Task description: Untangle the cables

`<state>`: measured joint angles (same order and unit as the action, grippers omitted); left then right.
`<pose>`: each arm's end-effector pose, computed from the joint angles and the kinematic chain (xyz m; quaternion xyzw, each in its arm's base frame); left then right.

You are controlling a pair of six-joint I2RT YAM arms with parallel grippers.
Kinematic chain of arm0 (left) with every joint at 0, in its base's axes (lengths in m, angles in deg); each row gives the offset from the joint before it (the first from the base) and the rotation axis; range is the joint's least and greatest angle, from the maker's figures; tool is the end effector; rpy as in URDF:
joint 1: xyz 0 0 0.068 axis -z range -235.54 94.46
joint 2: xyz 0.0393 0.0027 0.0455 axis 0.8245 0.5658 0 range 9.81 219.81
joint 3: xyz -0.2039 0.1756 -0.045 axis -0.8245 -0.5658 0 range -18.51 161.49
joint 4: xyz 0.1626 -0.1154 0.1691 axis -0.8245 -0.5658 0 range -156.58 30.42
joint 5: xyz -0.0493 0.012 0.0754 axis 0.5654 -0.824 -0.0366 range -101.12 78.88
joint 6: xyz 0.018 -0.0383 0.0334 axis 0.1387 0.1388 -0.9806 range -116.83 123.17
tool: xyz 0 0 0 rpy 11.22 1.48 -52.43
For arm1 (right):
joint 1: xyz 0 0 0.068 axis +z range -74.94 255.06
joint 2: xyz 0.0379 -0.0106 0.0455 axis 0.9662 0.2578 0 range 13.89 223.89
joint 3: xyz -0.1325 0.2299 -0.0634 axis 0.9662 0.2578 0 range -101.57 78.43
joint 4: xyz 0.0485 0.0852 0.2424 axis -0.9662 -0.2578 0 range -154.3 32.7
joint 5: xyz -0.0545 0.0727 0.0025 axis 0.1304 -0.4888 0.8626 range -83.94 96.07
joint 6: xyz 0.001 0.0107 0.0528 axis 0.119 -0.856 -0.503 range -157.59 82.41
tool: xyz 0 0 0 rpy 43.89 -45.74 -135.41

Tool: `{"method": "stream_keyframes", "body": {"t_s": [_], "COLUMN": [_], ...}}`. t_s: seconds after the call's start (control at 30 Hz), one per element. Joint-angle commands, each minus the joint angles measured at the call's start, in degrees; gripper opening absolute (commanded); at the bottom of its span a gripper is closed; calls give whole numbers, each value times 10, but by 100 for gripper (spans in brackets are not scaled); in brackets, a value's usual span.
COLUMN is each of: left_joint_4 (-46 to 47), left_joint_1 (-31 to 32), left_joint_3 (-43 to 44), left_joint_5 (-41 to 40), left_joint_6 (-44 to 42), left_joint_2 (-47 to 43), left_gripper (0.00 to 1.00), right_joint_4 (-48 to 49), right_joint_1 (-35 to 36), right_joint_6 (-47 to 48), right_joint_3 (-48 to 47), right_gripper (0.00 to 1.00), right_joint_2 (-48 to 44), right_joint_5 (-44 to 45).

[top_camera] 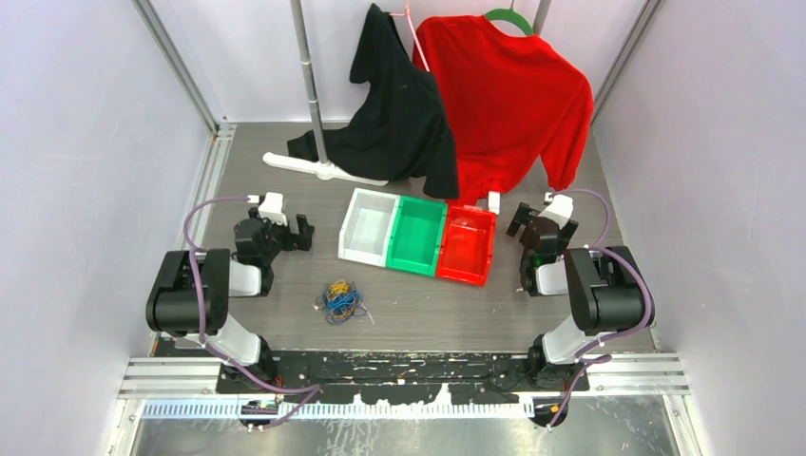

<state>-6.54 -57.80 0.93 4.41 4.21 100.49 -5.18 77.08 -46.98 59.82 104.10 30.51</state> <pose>0.2618 0.0009 0.1311 0.0561 0.8045 -0.1033 0.5822 0.2558 -0.0057 0.1285 0.1733 0.7886 -0.1160 0.5785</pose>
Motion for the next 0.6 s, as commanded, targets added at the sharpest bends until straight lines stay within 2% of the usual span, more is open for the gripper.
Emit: {"method": "stream_keyframes", "body": {"t_s": [0.0,0.37,0.43,0.5,0.57], "left_joint_4": [23,24,26,-15,-120], "left_joint_1": [0,-1,-3,-11,-14], "left_joint_3": [7,5,4,14,47], "left_joint_5": [-6,-6,-2,9,10], "left_joint_6": [-9,-8,-5,0,0], "left_joint_2": [-16,-16,-22,-50,-93], "left_gripper": [100,99,99,99,100], "right_joint_4": [23,23,16,-59,-234], "right_joint_1": [-3,-3,-2,5,9], "right_joint_6": [-5,-6,-15,-21,-48], "right_joint_3": [-8,-8,-12,-23,-78], "right_gripper": [100,100,100,100,100], "right_joint_2": [-17,-18,-27,-78,-131], "right_joint_5": [2,1,42,69,107]}}
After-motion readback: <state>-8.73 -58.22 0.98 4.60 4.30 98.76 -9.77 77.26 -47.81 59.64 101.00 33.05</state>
